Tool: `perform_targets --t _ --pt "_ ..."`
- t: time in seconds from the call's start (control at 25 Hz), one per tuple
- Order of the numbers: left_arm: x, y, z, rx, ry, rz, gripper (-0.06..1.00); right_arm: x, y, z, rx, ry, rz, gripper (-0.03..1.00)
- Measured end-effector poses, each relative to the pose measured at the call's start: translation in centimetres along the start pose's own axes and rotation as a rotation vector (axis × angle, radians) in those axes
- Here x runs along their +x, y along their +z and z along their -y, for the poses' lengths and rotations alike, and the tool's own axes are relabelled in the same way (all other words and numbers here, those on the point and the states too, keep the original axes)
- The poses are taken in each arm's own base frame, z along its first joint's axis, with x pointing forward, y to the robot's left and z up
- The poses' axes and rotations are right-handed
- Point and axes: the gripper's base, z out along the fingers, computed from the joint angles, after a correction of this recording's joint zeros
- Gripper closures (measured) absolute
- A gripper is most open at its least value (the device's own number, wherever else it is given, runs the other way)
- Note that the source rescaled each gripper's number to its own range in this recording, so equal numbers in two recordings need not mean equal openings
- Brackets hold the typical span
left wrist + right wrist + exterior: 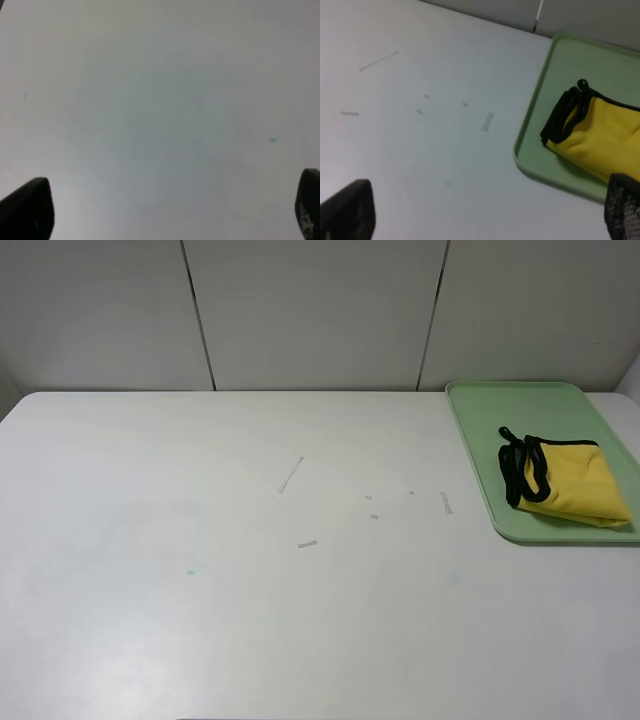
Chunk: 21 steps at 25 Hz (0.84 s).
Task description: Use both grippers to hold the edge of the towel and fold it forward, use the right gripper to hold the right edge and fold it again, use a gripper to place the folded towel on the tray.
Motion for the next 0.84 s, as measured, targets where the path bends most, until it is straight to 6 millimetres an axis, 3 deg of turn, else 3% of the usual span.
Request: perform_targets --t 0.84 --pt "0.0 0.0 0.0 0.0 0.0 0.0 -0.02 0.3 -0.1 1.3 0.14 0.142 -0.014 -0.03"
